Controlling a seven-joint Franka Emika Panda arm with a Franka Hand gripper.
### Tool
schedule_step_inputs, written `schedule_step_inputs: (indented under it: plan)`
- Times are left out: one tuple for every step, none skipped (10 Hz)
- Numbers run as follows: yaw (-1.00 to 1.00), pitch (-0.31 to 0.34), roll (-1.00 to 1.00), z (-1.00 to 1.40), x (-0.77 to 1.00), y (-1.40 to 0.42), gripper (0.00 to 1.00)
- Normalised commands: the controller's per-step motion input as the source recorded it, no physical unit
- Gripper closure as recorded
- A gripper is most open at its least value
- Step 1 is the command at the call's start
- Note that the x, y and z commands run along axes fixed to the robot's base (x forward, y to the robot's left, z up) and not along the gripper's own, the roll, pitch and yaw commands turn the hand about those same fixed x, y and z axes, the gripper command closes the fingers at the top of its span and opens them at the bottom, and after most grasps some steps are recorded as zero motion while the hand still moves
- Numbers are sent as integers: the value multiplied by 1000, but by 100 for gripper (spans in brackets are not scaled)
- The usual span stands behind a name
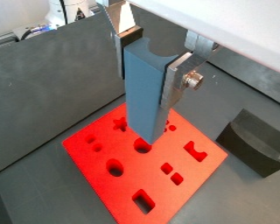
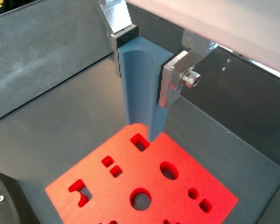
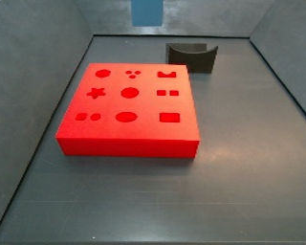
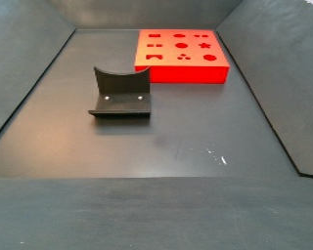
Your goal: Insert the arch object.
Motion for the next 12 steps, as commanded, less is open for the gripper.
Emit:
schedule_step_inputs:
  plan:
    - [-183, -47, -46, -120, 66, 0, 100]
    - [-326, -23, -66, -551, 334, 600, 100]
    - [-323, 26, 21, -763, 577, 537, 100]
    - [-286, 90, 131, -926, 640, 489, 100]
    - [-231, 66, 111, -894, 603, 557, 100]
    - [-126, 27, 99, -837, 549, 680, 100]
    - [0, -44, 116, -851, 194, 731, 100]
    - [66, -74, 143, -863, 131, 614, 100]
    - [123, -114, 63, -894, 74, 549, 100]
    - [74, -139, 0, -720, 0, 329, 100]
    - [49, -159, -63, -589, -46, 86, 100]
    - [0, -209, -159, -397, 0, 0, 100]
